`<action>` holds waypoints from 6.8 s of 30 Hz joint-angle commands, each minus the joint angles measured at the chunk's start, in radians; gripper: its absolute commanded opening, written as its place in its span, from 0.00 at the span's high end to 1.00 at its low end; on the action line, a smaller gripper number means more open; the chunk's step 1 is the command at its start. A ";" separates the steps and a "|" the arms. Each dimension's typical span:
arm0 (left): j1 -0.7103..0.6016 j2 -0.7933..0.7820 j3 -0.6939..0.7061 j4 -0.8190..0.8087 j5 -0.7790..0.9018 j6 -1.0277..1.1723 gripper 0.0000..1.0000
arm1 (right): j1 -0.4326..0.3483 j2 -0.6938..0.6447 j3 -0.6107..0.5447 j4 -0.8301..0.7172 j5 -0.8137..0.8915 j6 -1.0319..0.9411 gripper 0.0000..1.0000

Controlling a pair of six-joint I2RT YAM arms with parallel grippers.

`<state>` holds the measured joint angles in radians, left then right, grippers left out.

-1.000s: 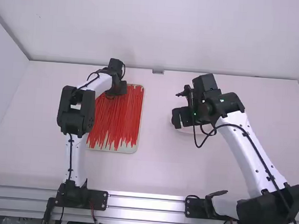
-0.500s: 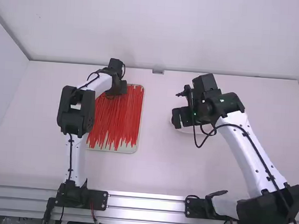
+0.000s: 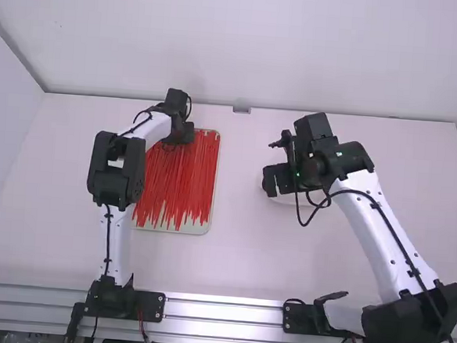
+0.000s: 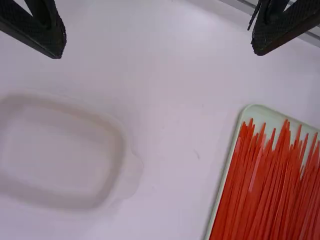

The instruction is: Fasten the cable tie

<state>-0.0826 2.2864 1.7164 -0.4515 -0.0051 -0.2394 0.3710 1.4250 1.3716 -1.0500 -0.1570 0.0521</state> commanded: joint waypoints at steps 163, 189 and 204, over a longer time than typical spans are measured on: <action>-0.137 -0.784 -0.222 1.171 1.400 -0.522 0.45 | -0.108 0.011 0.023 0.916 -1.182 -0.277 1.00; -0.100 -0.785 -0.221 1.112 1.254 -0.505 0.98 | -0.109 0.011 0.023 0.959 -1.204 -0.258 0.01; -0.018 -0.772 -0.150 0.952 1.162 -0.485 0.98 | -0.153 0.011 0.023 1.001 -1.072 -0.261 0.01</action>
<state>-0.1062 1.5120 1.5074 0.5068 1.1759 -0.7547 0.2150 1.4269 1.3716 -0.0662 -1.2446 -0.2096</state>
